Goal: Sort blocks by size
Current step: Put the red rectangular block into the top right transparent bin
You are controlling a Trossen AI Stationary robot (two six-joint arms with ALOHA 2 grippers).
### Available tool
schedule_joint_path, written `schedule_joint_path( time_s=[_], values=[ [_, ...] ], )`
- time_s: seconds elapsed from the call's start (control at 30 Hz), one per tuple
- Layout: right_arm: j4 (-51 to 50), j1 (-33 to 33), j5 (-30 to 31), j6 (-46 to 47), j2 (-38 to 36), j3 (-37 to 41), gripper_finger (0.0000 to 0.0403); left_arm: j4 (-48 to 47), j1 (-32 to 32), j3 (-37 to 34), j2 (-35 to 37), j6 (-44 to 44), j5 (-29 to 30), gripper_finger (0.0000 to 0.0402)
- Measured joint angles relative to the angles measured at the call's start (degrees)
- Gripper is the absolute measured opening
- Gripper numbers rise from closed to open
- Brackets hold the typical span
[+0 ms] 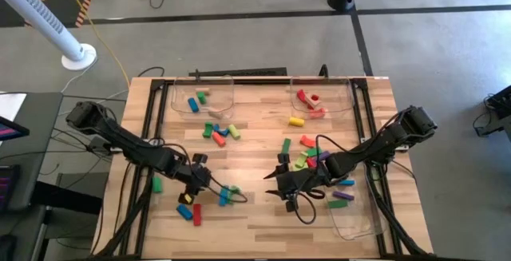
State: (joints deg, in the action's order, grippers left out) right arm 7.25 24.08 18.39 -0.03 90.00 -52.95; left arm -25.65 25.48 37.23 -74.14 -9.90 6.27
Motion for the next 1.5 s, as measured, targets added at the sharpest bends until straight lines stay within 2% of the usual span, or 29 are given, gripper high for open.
schedule_joint_path(
  time_s=[0.23, 0.4, 0.53, 0.83, 1.07, 1.23, 1.37, 1.5],
  values=[
    [0.18, 0.0, -0.02, 0.0, -0.02, 0.0, 0.0225, -1.8, 11.33, 0.0, 0.03, -3.6, 0.47, 0.0173],
    [1.36, 0.0, -0.02, 0.0, -0.02, 0.0, 0.0225, -1.05, 16.63, 0.0, 0.01, -1.8, 5.8, 0.0173],
    [2.05, 0.0, -0.03, 0.0, -0.02, 0.0, 0.0225, 0.26, 17.21, 0.0, 0.01, 1.07, 9.3, 0.0173],
    [2.27, 0.28, -0.06, -0.02, -0.04, 0.0, 0.0225, 0.45, 17.19, 0.0, -0.41, 5.21, 8.25, 0.0173],
    [2.25, 0.28, -0.06, 0.0, -0.04, 0.0, 0.0225, 3.02, 17.6, 0.04, -7.98, 9.66, 5.64, 0.0173],
    [2.28, 0.28, -0.12, 0.02, -0.04, 0.0, 0.0225, 3.36, 18.09, 0.91, -9.76, 10.88, 5.76, 0.0173],
    [2.46, 0.28, -0.13, 0.02, -0.04, 0.0, 0.0225, 1.65, 18.11, 1.76, -9.56, 10.42, 6.2, 0.0173],
    [2.46, 0.28, -0.15, 0.06, -0.04, 0.0, 0.0225, -4.78, 18.11, 3.49, -9.43, 7.49, 7.74, 0.0173]
  ],
)
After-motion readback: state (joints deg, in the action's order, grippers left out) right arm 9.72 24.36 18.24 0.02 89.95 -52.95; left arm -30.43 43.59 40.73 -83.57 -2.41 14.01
